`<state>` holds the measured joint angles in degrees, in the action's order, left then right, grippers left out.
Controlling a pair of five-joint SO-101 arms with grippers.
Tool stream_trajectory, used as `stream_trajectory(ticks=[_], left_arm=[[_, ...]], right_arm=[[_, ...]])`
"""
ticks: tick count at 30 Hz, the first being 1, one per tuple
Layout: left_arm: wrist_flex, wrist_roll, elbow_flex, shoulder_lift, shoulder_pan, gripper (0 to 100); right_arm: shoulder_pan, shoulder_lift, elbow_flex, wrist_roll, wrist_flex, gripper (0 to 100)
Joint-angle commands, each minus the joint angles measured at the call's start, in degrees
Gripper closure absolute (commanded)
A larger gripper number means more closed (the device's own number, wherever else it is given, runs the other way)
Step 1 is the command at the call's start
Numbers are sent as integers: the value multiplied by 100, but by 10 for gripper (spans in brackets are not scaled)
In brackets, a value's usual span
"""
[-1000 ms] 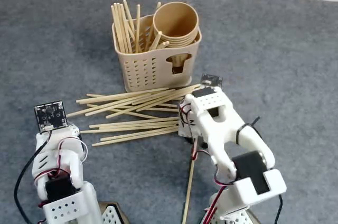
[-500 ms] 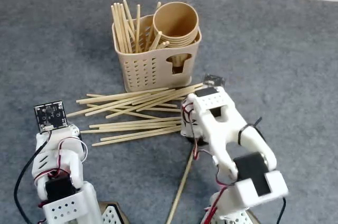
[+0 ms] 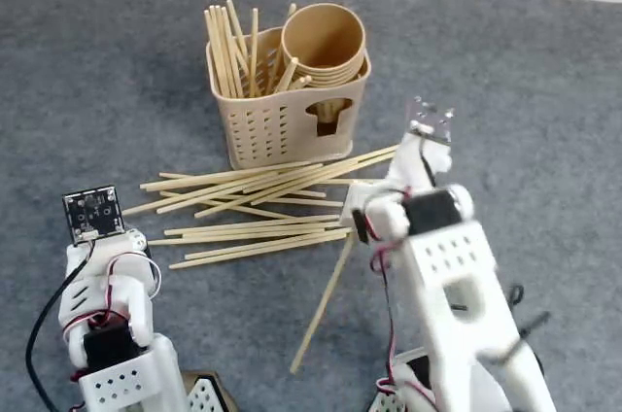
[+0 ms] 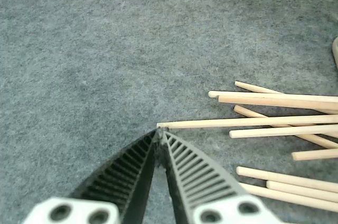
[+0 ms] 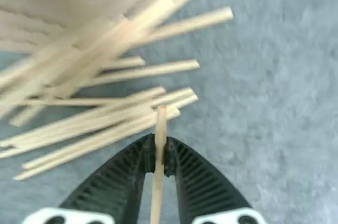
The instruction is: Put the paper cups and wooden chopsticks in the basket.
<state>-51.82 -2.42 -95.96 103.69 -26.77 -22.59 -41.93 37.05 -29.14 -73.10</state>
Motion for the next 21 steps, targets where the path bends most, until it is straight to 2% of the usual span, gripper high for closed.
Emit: stream_trajectory(ticks=[1,8,21], left_arm=[[114,-44,-119,40,-40,992],[114,-44,-119,40,-40,992],[105,-44,-119,40,-40,992]], right_arm=[[-48,-954,-48,88,-13,994],[-48,-1815,-101,580,13,994],[-48,-2853,-48,615,1393,994]])
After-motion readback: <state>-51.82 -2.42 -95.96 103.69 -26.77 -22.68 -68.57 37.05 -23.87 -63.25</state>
